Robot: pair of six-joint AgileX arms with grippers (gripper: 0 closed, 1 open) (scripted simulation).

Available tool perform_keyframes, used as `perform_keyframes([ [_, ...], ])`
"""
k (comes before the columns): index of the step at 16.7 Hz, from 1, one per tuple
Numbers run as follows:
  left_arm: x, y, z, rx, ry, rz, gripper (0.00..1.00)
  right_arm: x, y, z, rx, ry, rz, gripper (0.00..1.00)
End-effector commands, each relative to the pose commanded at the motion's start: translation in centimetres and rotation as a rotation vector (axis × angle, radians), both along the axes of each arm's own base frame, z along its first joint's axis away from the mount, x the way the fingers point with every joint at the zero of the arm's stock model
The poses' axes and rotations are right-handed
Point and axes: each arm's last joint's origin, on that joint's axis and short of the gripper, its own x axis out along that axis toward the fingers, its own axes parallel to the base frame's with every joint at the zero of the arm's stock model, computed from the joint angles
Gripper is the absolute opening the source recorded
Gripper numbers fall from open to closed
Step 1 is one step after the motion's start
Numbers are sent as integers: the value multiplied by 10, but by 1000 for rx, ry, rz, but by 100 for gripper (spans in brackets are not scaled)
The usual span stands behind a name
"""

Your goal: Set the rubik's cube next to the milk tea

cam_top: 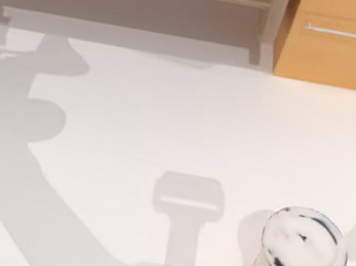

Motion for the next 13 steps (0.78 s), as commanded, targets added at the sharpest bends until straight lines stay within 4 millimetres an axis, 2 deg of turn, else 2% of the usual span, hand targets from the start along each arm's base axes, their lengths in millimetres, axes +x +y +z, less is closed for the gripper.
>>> perform_keyframes([
  [7,-1,1,11,2,-1,3,0,0,0,0,0,0,0,100],
  [11,-1,1,8,2,3,3,0,0,0,0,0,0,0,100],
  [13,1,-4,21,-13,-9,3,0,0,0,0,0,0,0,100],
])
